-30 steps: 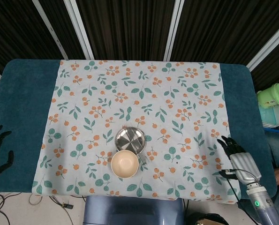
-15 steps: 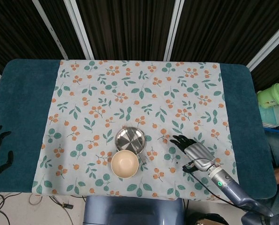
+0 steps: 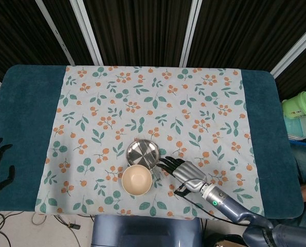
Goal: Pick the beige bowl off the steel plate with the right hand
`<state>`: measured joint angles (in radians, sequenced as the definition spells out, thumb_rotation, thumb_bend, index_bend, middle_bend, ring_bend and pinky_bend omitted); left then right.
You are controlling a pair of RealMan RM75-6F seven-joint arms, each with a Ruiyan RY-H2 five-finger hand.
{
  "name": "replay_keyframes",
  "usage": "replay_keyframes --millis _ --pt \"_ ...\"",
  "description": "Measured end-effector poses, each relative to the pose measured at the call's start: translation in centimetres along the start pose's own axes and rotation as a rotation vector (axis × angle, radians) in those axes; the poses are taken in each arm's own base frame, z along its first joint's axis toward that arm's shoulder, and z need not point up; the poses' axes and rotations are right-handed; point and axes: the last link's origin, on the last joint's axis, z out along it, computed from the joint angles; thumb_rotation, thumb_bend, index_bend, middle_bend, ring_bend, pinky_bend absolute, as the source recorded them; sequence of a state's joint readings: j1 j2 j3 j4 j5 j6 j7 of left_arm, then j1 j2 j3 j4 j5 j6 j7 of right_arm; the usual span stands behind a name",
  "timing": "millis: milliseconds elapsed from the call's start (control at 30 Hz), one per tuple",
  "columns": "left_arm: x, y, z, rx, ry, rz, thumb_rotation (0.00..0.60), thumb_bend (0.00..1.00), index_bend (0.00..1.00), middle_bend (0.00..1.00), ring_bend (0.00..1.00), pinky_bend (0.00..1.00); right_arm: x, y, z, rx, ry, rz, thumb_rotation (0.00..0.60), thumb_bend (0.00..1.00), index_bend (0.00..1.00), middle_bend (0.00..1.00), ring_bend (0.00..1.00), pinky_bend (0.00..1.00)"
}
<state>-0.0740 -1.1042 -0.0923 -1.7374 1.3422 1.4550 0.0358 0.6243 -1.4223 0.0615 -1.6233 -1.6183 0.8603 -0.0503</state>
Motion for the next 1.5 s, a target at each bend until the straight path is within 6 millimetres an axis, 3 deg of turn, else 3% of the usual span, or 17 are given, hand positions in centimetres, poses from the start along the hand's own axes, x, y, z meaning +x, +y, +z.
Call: replay_keyframes --millis 267,867,1500 --pt "0.1 -0.3 0.2 0.014 0.012 0.016 0.6 0.5 0.18 0.04 0.06 0.0 0.3 -2.4 3.0 0.051 -0.012 -0.048 0.6 0.16 0.07 0.0 0.0 0.23" --pt "0.1 -0.3 0.3 0.033 0.005 0.025 0.6 0.5 0.18 0.05 0.06 0.0 1.0 -7.0 6.5 0.135 -0.025 -0.082 0.6 0.16 0.07 0.0 0.0 0.21" --pt "0.1 -0.5 0.4 0.054 -0.002 0.038 0.6 0.5 0.18 0.06 0.06 0.0 0.1 -7.9 8.9 0.105 -0.051 -0.129 0.6 0.16 0.06 0.0 0.0 0.2"
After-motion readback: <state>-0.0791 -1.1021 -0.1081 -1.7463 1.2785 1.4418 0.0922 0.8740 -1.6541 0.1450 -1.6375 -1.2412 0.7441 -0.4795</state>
